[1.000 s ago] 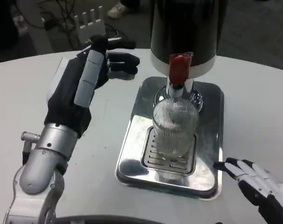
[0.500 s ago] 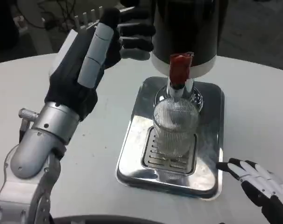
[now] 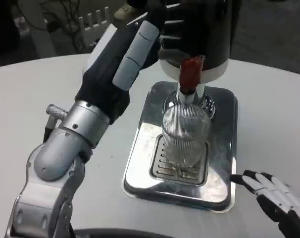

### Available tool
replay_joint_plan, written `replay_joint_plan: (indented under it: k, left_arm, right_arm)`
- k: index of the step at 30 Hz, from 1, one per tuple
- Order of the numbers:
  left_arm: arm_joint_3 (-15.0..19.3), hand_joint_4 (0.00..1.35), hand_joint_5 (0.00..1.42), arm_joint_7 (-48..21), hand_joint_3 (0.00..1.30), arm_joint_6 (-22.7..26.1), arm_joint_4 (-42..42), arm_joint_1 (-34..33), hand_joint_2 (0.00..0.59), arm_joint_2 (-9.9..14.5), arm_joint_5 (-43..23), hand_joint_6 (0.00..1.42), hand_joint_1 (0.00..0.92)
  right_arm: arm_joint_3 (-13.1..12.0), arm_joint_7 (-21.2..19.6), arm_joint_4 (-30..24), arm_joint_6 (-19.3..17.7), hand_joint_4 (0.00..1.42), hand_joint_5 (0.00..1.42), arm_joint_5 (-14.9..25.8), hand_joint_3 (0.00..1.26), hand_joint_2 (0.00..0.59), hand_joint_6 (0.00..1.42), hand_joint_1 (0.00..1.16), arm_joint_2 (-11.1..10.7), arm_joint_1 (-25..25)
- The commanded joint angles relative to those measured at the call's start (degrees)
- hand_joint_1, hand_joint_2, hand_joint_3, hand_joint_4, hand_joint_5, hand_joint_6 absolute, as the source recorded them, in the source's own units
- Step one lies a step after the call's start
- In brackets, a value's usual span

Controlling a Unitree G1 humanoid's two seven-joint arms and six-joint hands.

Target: Grasp the cup under the faucet to collect the drink, then remove the cup.

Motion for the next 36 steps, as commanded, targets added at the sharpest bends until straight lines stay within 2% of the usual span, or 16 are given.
replay_joint_plan:
  k: [1, 19, 36]
  left_arm:
    - [-0.9, 0.37, 0.46, -1.0, 0.37, 0.1, 0.6, -0.6, 0.107, -0.4, 0.7, 0.48, 0.0]
    - [-4.3, 0.32, 0.4, -1.5, 0.35, -3.4, 6.3, -3.0, 0.107, -3.8, 4.1, 0.4, 0.0]
    - [-6.8, 0.32, 0.4, -2.9, 0.36, -6.4, 10.6, -5.6, 0.11, -6.8, 5.9, 0.39, 0.0]
  right_arm:
    - [-0.1, -0.9, -1.0, -1.0, 0.04, 0.0, 0.7, 0.11, 0.427, 0.0, 0.63, 0.4, 0.8]
    - [-0.1, -0.8, -0.7, -0.9, 0.04, 0.0, 0.8, 0.11, 0.427, 0.0, 0.63, 0.6, 0.6]
    - [-0.4, -1.4, -0.6, -1.3, 0.04, 0.0, 1.2, 0.11, 0.427, 0.0, 0.63, 0.6, 1.1]
